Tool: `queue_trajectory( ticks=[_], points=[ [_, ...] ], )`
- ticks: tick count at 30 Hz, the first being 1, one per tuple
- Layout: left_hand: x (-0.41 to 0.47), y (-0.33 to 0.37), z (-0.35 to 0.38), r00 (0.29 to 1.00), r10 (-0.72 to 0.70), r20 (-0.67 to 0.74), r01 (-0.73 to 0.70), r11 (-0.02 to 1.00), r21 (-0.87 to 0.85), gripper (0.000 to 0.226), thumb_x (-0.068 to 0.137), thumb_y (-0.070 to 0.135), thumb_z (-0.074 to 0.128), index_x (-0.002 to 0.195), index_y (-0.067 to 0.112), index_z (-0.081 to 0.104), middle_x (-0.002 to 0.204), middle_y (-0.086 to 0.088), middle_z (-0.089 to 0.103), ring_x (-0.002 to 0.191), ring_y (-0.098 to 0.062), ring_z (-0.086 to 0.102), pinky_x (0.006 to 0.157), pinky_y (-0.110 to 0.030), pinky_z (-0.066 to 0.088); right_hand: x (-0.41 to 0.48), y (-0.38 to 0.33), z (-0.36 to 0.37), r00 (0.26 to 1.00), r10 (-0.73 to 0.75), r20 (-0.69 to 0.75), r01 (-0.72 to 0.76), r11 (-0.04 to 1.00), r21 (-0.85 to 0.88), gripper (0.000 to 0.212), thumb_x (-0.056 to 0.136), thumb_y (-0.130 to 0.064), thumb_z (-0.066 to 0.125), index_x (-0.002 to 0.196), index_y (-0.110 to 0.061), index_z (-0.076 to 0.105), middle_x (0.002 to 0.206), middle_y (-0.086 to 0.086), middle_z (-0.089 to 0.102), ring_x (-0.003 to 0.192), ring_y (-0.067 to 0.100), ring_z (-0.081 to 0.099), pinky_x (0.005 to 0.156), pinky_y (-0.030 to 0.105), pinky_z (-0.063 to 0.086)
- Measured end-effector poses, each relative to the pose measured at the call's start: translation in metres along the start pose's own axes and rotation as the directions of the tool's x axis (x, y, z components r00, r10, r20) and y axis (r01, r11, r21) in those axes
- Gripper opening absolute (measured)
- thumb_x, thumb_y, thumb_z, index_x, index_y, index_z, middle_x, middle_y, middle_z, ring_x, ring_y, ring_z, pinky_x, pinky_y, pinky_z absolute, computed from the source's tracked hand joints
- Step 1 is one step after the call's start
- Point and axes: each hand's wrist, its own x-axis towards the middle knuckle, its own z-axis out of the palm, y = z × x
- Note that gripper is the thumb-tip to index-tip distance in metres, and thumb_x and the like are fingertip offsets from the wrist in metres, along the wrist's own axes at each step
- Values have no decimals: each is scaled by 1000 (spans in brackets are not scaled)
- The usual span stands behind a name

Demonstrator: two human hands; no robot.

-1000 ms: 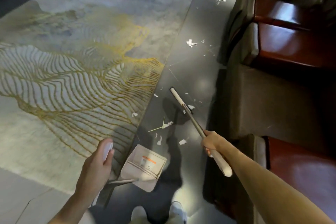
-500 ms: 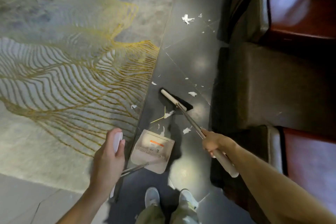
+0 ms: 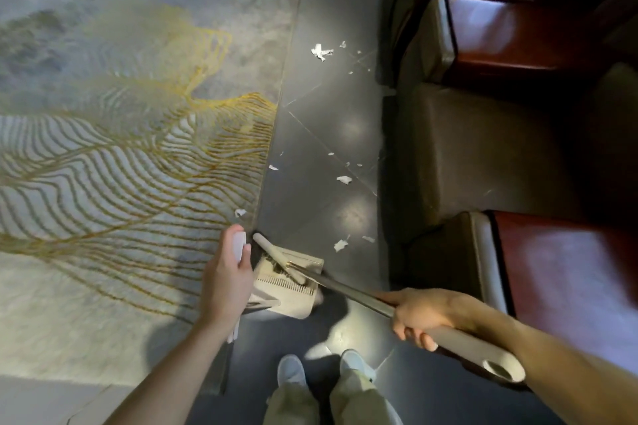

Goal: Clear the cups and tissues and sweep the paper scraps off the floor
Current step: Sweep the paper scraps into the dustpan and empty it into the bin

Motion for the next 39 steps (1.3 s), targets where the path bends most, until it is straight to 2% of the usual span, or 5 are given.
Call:
queue_trajectory(
  ticks=[14, 22, 27, 36, 39],
  points=[
    [-78, -30, -41, 993, 1, 121, 7, 998, -65, 28, 94, 8, 52, 121, 6, 52, 113, -12, 64, 96, -35, 61, 76, -32, 40, -15, 37, 10, 954, -20, -298, 5, 999, -51, 66, 89, 3, 48, 146, -25, 30, 60, 3, 55, 40, 8, 46, 38, 18, 42],
    [-85, -17, -22, 989, -24, 148, 34, 998, -62, 24, 94, 9, 52, 117, 11, 53, 98, -12, 64, 82, -38, 60, 66, -32, 38, 19, 65, -14, 852, -19, -523, -105, 973, -205, 50, 89, -2, 50, 138, -11, 41, 110, 7, 59, 99, 24, 58, 88, 31, 50],
    [-70, 2, 1, 995, -33, 90, 32, 999, 14, 26, 95, 17, 51, 121, 16, 50, 95, -9, 60, 78, -30, 58, 59, -28, 38, 34, 77, -15, 922, -7, -387, -54, 988, -147, 61, 86, 1, 52, 143, -12, 34, 114, 11, 57, 100, 26, 61, 88, 34, 54],
    [-73, 22, 20, 997, -9, 74, 4, 997, 74, 25, 94, 16, 52, 120, 16, 50, 89, -19, 64, 81, -42, 60, 62, -34, 39, 31, 87, 18, 979, -152, -135, 177, 965, 195, 62, 85, 0, 47, 144, -12, 35, 78, 1, 51, 53, 5, 51, 53, 13, 45],
    [-80, 16, 13, 998, -14, 56, 9, 997, 81, 26, 94, 14, 52, 120, 16, 51, 92, -22, 65, 85, -45, 60, 64, -37, 40, 19, 74, 0, 995, -40, 94, 7, 946, 325, 44, 92, 0, 43, 134, -13, 50, 57, -1, 48, 33, 2, 47, 36, 11, 38]
  ],
)
